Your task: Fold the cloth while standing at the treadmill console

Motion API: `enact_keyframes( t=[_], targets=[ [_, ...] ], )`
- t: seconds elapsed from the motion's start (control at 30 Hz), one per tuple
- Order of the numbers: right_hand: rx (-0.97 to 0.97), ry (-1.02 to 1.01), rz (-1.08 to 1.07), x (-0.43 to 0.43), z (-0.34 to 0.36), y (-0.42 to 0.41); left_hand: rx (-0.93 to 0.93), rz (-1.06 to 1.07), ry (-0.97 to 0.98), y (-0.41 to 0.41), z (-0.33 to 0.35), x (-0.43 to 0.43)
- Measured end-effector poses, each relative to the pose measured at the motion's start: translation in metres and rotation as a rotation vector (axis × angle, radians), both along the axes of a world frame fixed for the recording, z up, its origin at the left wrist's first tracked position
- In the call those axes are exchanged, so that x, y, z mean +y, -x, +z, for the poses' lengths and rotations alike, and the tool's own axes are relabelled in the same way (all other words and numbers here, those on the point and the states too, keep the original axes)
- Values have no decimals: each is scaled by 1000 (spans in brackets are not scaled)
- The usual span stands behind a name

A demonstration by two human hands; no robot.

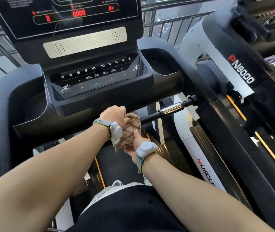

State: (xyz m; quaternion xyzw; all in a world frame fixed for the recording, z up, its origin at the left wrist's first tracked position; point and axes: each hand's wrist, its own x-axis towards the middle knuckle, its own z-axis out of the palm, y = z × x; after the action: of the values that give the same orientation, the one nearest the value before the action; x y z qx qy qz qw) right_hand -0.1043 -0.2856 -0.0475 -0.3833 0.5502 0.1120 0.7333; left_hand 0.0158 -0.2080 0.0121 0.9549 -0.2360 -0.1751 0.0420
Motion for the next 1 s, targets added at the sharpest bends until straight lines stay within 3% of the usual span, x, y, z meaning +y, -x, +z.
enact_keyframes(
  t=[0.17,0.33,0.43,0.5,0.67,0.83,0.93,1.0],
  targets=[
    [-123,-130,-86,-4,6,-6,145,-171,-77,-7,-9,-12],
    [-19,-68,-82,-18,2,-11,138,-373,-10,2,-16,-28],
    [66,53,-38,-37,-6,-13,46,-356,39,18,-19,-38],
    [94,105,26,-49,-6,-11,31,-217,25,21,-18,-39],
    [-29,-58,66,-41,0,-5,97,-31,-133,2,-14,-23],
    [-43,-10,99,-15,3,-26,128,-3,-229,-17,-10,3],
    [-52,26,182,-15,-1,-29,146,-73,-186,-23,-7,6],
    [-70,59,240,-18,1,-25,252,-110,-43,-21,-7,0]
  ],
)
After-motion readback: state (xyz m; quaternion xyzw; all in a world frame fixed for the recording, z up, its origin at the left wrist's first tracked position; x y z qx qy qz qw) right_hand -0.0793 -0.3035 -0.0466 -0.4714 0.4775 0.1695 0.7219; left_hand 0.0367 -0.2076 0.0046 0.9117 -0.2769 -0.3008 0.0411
